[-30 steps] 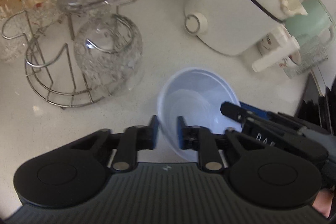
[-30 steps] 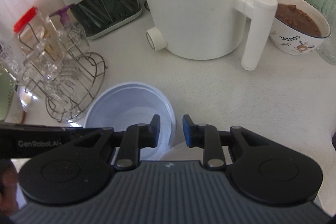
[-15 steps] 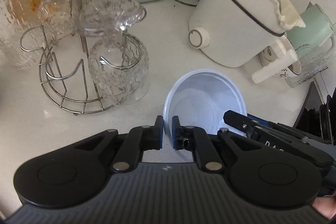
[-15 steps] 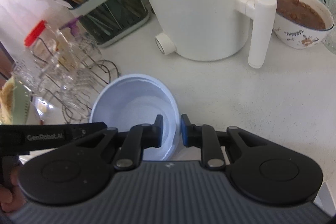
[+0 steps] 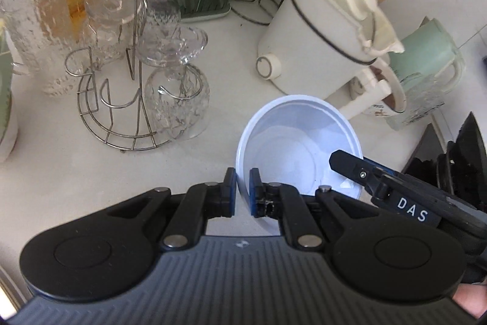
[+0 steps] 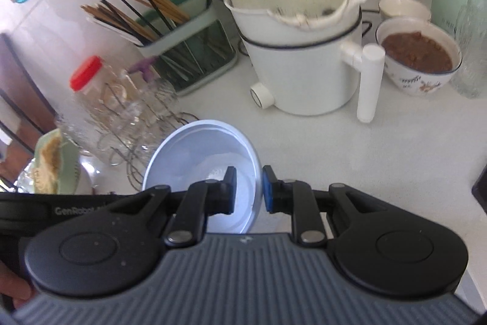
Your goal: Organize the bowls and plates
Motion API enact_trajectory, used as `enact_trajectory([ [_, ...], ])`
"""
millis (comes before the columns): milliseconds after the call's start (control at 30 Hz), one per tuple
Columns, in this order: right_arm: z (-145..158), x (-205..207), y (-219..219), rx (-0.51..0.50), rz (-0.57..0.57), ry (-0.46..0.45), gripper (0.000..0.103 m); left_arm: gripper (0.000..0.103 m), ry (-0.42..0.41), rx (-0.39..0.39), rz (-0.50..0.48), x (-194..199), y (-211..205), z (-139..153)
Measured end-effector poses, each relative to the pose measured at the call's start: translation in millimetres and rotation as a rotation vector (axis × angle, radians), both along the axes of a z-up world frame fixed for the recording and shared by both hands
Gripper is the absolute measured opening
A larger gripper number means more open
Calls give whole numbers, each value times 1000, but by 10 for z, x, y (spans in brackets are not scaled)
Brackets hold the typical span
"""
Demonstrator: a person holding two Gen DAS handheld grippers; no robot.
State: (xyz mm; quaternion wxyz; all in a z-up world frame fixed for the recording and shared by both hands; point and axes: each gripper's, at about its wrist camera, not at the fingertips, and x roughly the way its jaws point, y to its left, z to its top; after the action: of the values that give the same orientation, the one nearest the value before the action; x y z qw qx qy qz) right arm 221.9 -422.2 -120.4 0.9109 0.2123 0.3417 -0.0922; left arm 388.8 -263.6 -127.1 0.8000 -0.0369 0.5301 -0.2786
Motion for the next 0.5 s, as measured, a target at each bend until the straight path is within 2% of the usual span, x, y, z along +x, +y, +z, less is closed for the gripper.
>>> enact_trajectory([
  [200,190,-155,134,-9,16,-35,21,10,-23,-30,7,-141,185,200],
  [500,268,-339,417,-31,20,-59,21,10,-11,-66,23,-314,521,348],
])
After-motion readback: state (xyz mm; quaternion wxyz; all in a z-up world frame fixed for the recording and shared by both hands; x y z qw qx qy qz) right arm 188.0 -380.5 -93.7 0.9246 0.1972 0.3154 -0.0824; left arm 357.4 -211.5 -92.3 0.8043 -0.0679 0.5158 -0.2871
